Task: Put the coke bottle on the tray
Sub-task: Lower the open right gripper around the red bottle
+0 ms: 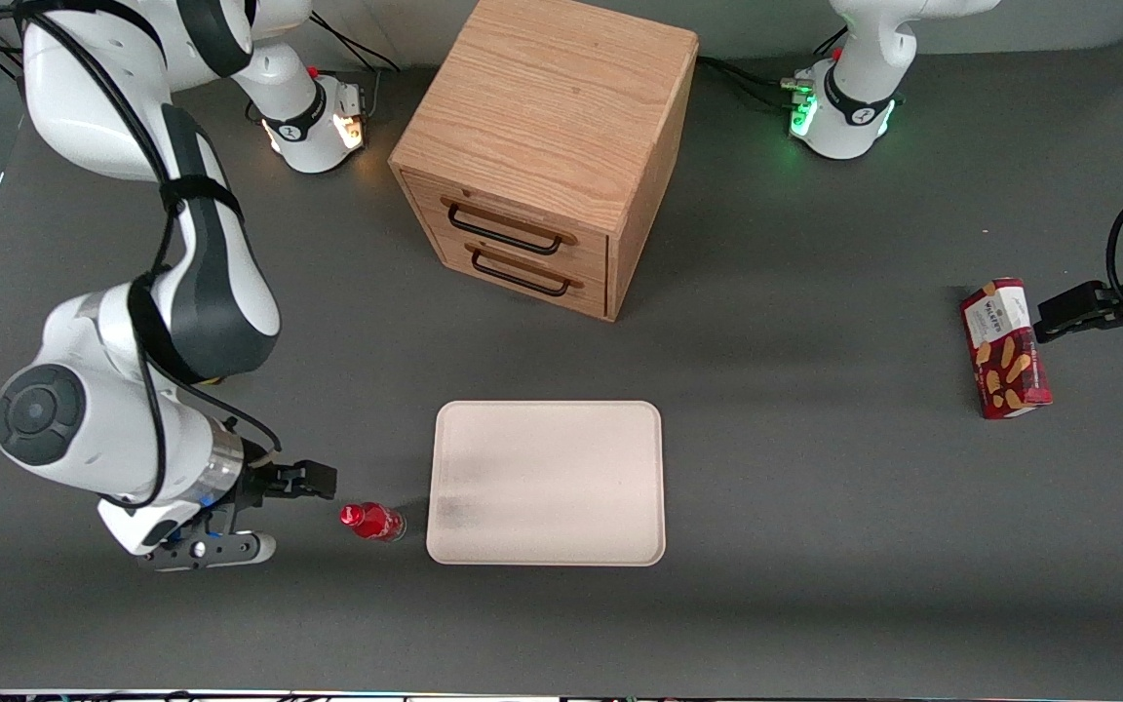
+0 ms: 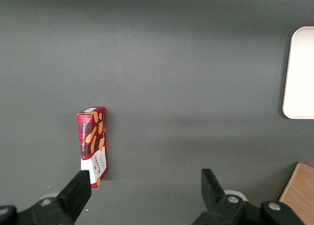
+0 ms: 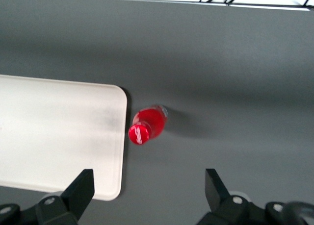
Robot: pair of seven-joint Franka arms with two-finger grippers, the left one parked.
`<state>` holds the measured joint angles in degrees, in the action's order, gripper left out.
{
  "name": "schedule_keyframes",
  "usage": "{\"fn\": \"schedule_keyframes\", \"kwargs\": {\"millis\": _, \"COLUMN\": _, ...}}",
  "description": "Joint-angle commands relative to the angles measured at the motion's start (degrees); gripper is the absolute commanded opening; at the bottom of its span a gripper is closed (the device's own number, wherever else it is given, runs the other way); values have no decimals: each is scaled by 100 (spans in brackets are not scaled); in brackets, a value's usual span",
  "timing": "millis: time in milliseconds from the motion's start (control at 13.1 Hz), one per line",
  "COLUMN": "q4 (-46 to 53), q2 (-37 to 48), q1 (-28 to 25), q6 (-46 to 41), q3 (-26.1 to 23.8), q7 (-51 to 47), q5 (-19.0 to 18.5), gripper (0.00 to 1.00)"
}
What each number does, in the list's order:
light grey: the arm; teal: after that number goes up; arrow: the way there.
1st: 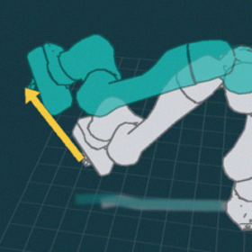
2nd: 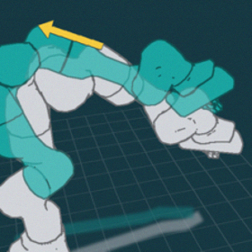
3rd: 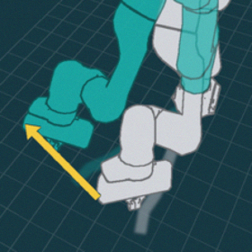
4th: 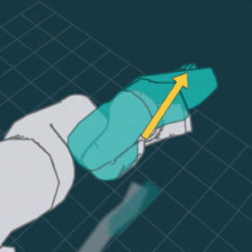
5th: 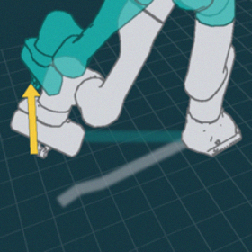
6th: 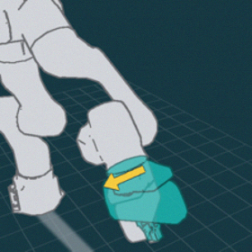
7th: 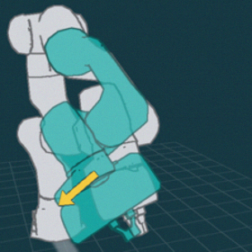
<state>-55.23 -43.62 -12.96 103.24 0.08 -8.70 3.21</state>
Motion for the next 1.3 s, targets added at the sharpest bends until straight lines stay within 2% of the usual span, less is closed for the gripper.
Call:
{"fn": "schedule_keyframes", "kwargs": {"millis": 0, "q4": 302, "q2": -409, "q1": -83, "q6": 318, "q3": -17, "q7": -105, "q5": 66, "gripper": 100}}
{"fn": "schedule_keyframes", "kwargs": {"millis": 305, "q4": 285, "q2": -787, "q1": -136, "q6": 767, "q3": -43, "q7": -105, "q5": -48, "gripper": 100}}
{"fn": "schedule_keyframes", "kwargs": {"millis": 1068, "q4": 21, "q2": -938, "q1": -171, "q6": 777, "q3": -43, "q7": -228, "q5": -118, "gripper": 99}}
{"fn": "schedule_keyframes", "kwargs": {"millis": 1144, "q4": 12, "q2": -938, "q1": -171, "q6": 777, "q3": -43, "q7": -228, "q5": -118, "gripper": 92}}
{"fn": "schedule_keyframes", "kwargs": {"millis": 1220, "q4": 12, "q2": -938, "q1": -171, "q6": 777, "q3": -43, "q7": -220, "q5": -136, "gripper": 81}}
